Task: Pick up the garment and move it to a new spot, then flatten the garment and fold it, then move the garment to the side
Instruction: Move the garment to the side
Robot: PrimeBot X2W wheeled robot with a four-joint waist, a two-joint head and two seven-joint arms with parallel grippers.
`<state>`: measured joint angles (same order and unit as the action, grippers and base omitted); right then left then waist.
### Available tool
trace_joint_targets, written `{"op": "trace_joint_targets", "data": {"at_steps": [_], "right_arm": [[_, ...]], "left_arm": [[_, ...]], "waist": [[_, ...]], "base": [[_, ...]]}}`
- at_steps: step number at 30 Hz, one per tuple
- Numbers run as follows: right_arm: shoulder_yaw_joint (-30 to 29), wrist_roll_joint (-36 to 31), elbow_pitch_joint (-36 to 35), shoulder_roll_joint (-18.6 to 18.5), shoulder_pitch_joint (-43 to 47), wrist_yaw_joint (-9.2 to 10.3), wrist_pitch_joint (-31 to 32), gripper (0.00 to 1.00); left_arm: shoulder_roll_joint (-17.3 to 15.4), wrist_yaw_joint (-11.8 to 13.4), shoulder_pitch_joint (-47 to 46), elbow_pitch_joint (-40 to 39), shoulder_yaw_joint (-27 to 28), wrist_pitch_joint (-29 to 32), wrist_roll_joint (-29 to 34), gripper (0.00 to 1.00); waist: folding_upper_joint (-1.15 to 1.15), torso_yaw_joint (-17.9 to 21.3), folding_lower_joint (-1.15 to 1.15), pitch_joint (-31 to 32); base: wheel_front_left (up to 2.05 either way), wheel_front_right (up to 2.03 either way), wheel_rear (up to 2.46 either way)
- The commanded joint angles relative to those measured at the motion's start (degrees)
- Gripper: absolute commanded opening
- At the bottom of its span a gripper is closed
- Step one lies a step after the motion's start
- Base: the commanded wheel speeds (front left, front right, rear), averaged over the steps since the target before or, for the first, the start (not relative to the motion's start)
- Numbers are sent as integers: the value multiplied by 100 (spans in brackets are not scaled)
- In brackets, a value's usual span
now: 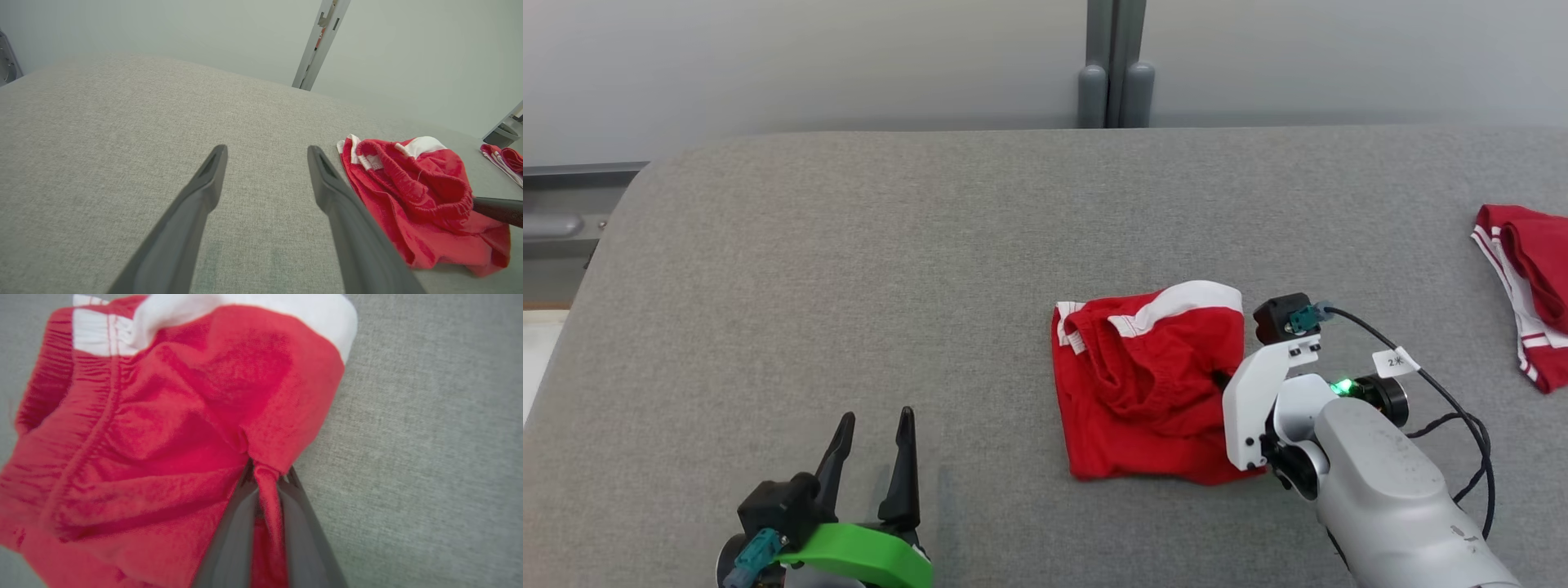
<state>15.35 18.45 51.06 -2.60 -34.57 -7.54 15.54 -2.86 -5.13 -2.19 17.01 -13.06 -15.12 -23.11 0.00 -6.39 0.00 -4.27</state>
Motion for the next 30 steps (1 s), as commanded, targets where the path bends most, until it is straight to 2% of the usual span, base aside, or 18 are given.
{"op": "trace_joint_targets", "data": {"at_steps": [1,5,12,18,24,30], "right_arm": [[4,-90,54,-68,-93,12,-74,0],[10,-177,66,-185,-247,12,-199,0],[-122,-207,-75,-615,-465,11,-363,0],[-363,-237,-194,-843,-607,11,-479,0],[-574,-179,-292,-844,-648,11,-583,0],[-621,-205,-346,-765,-674,11,-675,0]], "left_arm": [[-8,-33,-100,-35,11,0,62,100],[-8,-24,-129,-105,15,0,91,100],[-10,-42,-339,-157,-75,0,170,100],[-28,-86,-611,-118,-112,0,341,100],[-121,-130,-773,-40,-163,1,415,100],[-188,-140,-861,-2,-247,1,453,100]], "waist": [[0,259,0,-48],[0,734,0,-149],[0,1667,0,-452],[0,2269,0,-771],[0,2647,0,-974],[0,2795,0,-1106]], "base": [[0,0,0],[0,0,0],[0,0,0],[0,0,0],[0,0,0],[0,0,0]]}}
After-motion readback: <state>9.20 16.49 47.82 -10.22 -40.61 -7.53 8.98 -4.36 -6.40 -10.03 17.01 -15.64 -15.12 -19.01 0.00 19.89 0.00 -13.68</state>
